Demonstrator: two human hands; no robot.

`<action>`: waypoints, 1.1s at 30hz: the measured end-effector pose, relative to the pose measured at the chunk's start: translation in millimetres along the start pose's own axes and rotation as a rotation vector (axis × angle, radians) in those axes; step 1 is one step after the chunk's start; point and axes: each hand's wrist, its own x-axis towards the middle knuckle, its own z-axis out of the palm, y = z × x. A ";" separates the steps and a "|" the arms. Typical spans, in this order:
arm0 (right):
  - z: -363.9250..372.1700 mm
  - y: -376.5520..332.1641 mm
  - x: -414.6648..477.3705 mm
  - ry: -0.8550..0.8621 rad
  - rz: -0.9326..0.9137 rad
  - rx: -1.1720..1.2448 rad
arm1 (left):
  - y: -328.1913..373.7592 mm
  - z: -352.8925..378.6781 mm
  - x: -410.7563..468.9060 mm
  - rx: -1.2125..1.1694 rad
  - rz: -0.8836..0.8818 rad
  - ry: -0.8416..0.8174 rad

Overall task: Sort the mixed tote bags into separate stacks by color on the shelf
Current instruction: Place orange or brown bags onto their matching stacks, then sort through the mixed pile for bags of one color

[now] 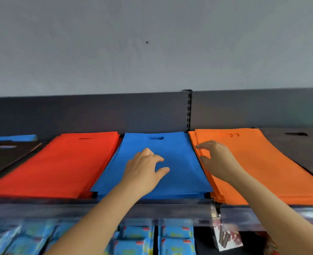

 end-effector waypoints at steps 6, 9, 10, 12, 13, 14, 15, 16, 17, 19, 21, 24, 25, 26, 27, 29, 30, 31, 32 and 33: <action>60.5 -109.6 12.7 -0.151 -0.196 0.067 | -140.6 -50.3 -62.0 0.074 -0.216 0.129; 91.4 -173.7 17.5 -0.180 -0.281 0.070 | -213.8 -77.2 -96.5 0.105 -0.325 0.180; 103.1 -196.7 19.2 -0.181 -0.309 0.078 | -238.2 -85.6 -107.1 0.106 -0.354 0.199; 126.8 -244.5 21.9 -0.186 -0.363 0.101 | -284.3 -101.4 -126.2 0.103 -0.405 0.234; 139.6 -269.7 22.9 -0.192 -0.394 0.108 | -306.4 -108.8 -135.8 0.107 -0.425 0.248; 151.9 -293.7 23.6 -0.206 -0.426 0.112 | -326.2 -115.1 -144.5 0.115 -0.440 0.261; 164.1 -317.8 23.7 -0.216 -0.456 0.118 | -345.6 -120.9 -152.9 0.126 -0.451 0.270; 176.3 -341.8 23.6 -0.226 -0.481 0.127 | -365.2 -126.8 -161.0 0.138 -0.458 0.275; 187.7 -364.8 23.0 -0.235 -0.502 0.137 | -384.8 -132.8 -168.2 0.148 -0.463 0.274; 209.5 -407.1 20.6 -0.268 -0.536 0.151 | -421.9 -146.2 -179.4 0.148 -0.468 0.261; 229.9 -443.6 17.7 -0.320 -0.559 0.155 | -456.1 -159.6 -188.1 0.118 -0.462 0.236; 254.9 -484.0 16.3 -0.395 -0.539 0.171 | -496.9 -174.2 -197.3 0.095 -0.438 0.151; 261.7 -494.3 17.3 -0.416 -0.518 0.180 | -508.2 -176.7 -199.5 0.098 -0.433 0.108; 268.5 -502.6 19.3 -0.438 -0.492 0.185 | -517.5 -178.3 -201.2 0.102 -0.432 0.062; 274.1 -509.7 21.6 -0.461 -0.471 0.184 | -525.3 -179.1 -202.6 0.104 -0.435 0.014; 282.8 -518.9 27.0 -0.533 -0.434 0.149 | -536.1 -178.5 -204.7 0.102 -0.445 -0.070; 285.8 -521.4 29.3 -0.576 -0.416 0.115 | -539.1 -177.7 -205.9 0.102 -0.443 -0.096; 288.2 -522.5 31.3 -0.607 -0.400 0.090 | -541.5 -177.0 -206.9 0.103 -0.437 -0.105; 290.0 -522.9 33.5 -0.610 -0.383 0.085 | -543.2 -177.0 -207.7 0.102 -0.427 -0.106; 291.9 -522.8 35.8 -0.585 -0.364 0.096 | -544.6 -177.6 -208.2 0.096 -0.420 -0.109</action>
